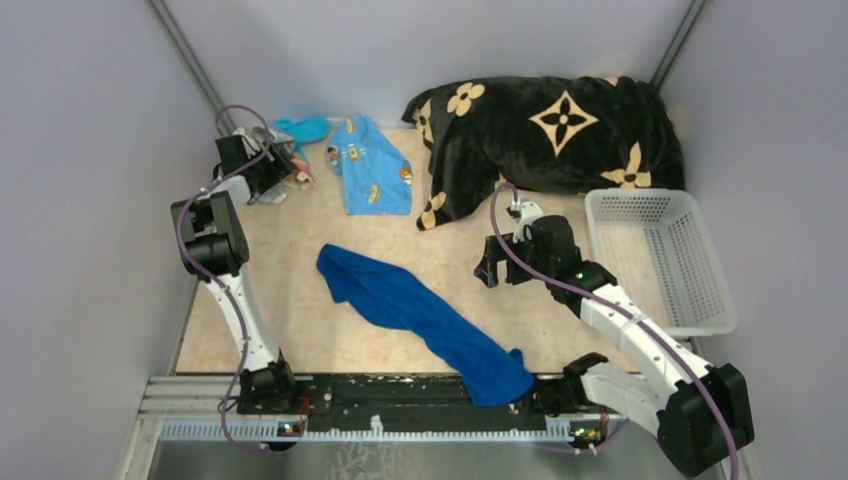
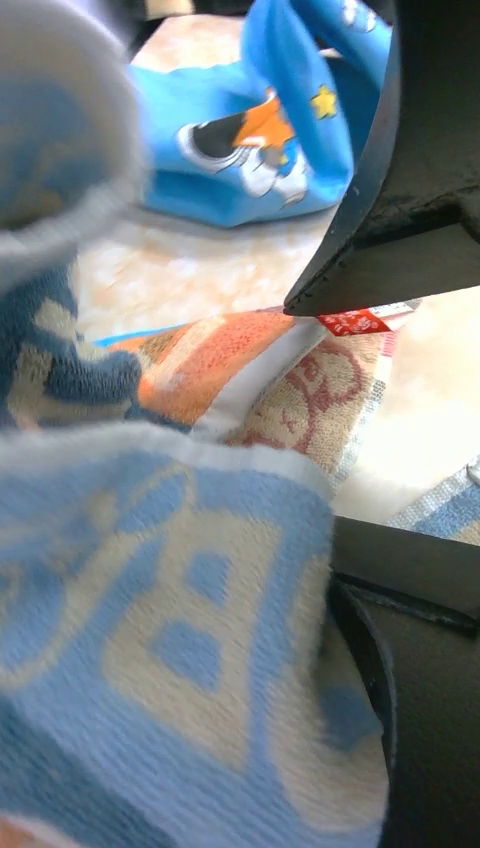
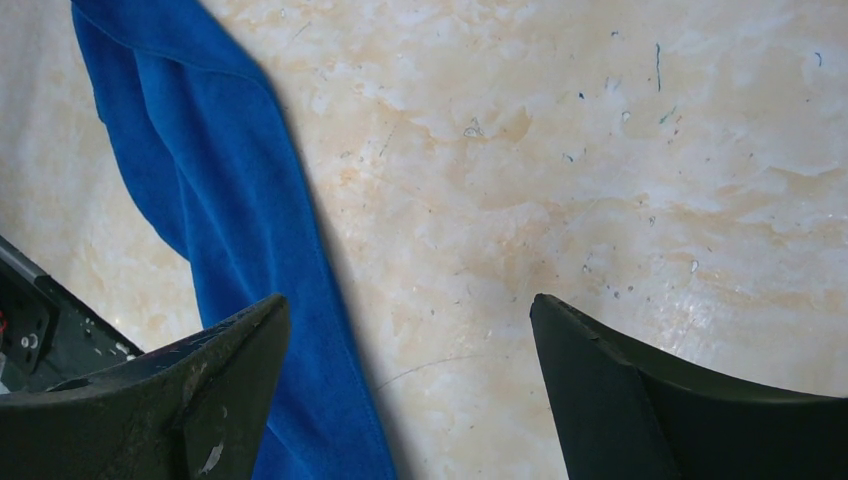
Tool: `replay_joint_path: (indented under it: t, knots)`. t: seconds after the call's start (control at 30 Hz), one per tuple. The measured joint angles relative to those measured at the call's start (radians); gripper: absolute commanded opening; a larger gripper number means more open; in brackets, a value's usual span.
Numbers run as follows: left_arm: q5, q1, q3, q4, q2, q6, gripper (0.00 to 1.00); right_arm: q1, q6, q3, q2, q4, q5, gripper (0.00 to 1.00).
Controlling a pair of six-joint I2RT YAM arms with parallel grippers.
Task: Roll the towels
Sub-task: Move the towel to the corner of the board, then move the towel to the center of the board.
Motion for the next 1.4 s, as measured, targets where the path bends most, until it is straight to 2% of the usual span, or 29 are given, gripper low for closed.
replay_joint_path:
  t: [0.1, 0.2, 0.27, 0.37, 0.57, 0.67, 0.8, 0.93, 1.03, 1.23, 1.4]
  knots:
    - [0.0, 0.039, 0.069, -0.003, 0.047, -0.006, 0.78, 0.002, -0.002, 0.002, 0.001, -0.025, -0.002, 0.91]
    - [0.011, 0.062, 0.076, -0.012, 0.046, -0.008, 0.78, 0.026, -0.007, 0.01, 0.015, -0.062, -0.002, 0.91]
    - [0.015, 0.065, 0.058, -0.012, 0.031, -0.008, 0.79, 0.068, -0.009, 0.021, 0.043, -0.079, -0.001, 0.9]
    - [0.021, 0.034, -0.052, -0.013, -0.056, -0.008, 0.79, 0.157, -0.01, 0.037, 0.111, -0.093, 0.013, 0.86]
    - [0.006, -0.114, -0.299, -0.023, -0.344, -0.016, 0.8, 0.304, -0.018, 0.073, 0.298, -0.116, 0.054, 0.69]
    - [-0.019, -0.186, -0.375, -0.042, -0.471, -0.016, 0.8, 0.353, -0.028, 0.103, 0.405, -0.116, 0.076, 0.53]
    - [-0.054, -0.235, -0.484, -0.084, -0.628, -0.016, 0.81, 0.373, -0.049, 0.142, 0.521, -0.119, 0.087, 0.35]
    - [-0.061, -0.249, -0.611, -0.131, -0.768, -0.024, 0.81, 0.372, -0.069, 0.208, 0.59, -0.139, 0.114, 0.12]
    - [-0.059, -0.257, -0.676, -0.177, -0.86, -0.027, 0.81, 0.35, -0.074, 0.249, 0.628, -0.156, 0.139, 0.04]
    - [-0.055, -0.265, -0.764, -0.247, -1.041, -0.026, 0.8, 0.156, -0.087, 0.358, 0.678, -0.159, 0.229, 0.07]
    - [-0.047, -0.273, -0.855, -0.283, -1.109, -0.038, 0.76, 0.055, -0.112, 0.52, 0.75, -0.14, 0.272, 0.23]
